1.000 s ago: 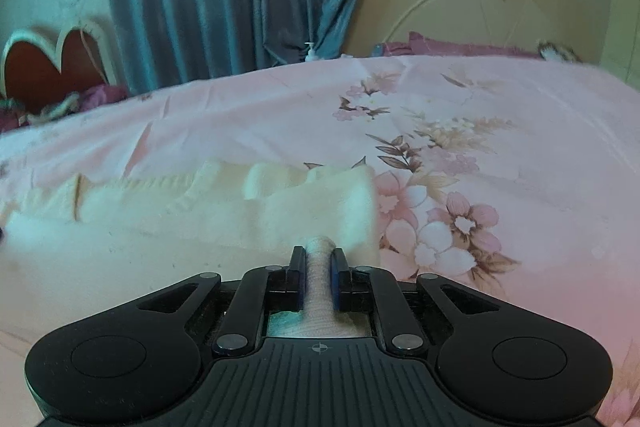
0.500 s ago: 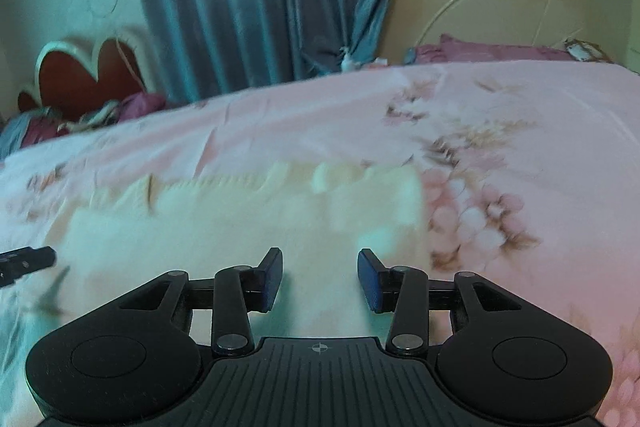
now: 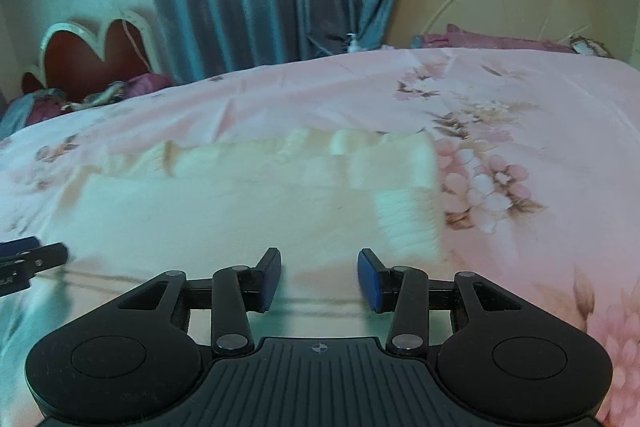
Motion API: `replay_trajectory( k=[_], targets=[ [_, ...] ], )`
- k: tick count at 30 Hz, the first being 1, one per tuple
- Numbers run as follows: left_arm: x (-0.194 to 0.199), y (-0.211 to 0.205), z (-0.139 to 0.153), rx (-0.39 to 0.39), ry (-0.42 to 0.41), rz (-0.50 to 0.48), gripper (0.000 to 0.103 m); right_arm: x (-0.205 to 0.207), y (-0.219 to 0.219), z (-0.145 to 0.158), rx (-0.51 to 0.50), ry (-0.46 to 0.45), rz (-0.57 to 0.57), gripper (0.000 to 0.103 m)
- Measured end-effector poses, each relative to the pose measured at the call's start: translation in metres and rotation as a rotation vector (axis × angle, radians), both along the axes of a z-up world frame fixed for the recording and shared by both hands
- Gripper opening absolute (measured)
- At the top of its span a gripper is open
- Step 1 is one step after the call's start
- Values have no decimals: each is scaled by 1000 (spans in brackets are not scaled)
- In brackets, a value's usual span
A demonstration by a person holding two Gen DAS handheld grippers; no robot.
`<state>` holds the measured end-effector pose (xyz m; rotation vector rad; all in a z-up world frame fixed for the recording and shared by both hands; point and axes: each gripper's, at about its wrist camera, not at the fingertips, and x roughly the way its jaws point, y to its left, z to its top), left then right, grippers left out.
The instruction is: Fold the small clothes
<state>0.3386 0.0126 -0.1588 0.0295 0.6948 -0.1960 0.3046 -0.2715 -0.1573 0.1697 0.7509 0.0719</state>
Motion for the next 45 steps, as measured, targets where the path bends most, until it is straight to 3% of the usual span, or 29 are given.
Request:
replay_trajectory(
  k=[13,22,30,39,41,45],
  targets=[
    [-52,-37,-2,-26,63,-120,61,-44,40,2,40,15,118,42],
    [-70,-48,-16,0,116,-98,61,-80,42,-4,15,60,170,42],
    [-76,-59,-21,74,95,-81,64,-93,48,-21,-109,36,223,43],
    [-78,-68,-14,122,140,-27,63,-93,44,-12,-88,65,219,43],
    [-93,-66,-5,108,134,-21,60,-108,42,-1,-57,42,209,43],
    [-143,-60,10,94,94,-104,60,-154,40,12,-45,23,220,42]
  ],
)
